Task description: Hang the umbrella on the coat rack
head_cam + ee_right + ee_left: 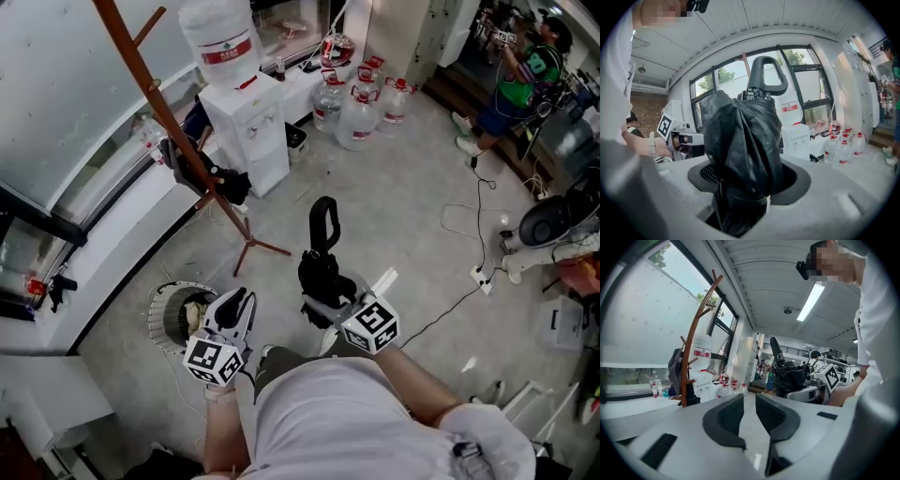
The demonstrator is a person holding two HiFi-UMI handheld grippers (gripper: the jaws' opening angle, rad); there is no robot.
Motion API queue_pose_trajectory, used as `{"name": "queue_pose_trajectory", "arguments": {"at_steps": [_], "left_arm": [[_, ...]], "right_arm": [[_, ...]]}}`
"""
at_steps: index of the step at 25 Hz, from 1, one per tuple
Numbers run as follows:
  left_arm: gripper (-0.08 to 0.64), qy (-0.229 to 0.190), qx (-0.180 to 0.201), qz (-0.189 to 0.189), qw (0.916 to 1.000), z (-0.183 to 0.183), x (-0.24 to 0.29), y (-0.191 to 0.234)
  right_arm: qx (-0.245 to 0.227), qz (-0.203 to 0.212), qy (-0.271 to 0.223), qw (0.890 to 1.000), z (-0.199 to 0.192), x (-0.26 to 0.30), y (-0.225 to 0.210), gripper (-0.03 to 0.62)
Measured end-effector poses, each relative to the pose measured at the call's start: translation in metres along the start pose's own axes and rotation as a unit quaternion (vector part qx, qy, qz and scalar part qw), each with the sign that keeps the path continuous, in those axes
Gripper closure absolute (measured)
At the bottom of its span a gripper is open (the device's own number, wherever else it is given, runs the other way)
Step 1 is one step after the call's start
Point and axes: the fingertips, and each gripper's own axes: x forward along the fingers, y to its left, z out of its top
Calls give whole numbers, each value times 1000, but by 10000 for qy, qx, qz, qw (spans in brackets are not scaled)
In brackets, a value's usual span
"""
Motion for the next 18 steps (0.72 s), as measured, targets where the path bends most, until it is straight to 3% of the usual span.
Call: {"name": "queue_pose_trajectory", "arguments": {"at_steps": [9,18], "left_arm": [[497,-130,-188,545,9983,-6,7,-8],[497,-306,-441,988,9937,-20,-34,51]], "right_arm": [[-364,521,89,9979,1,9,-10,319],[-510,1077,377,9922,-6,79,32,319]]}}
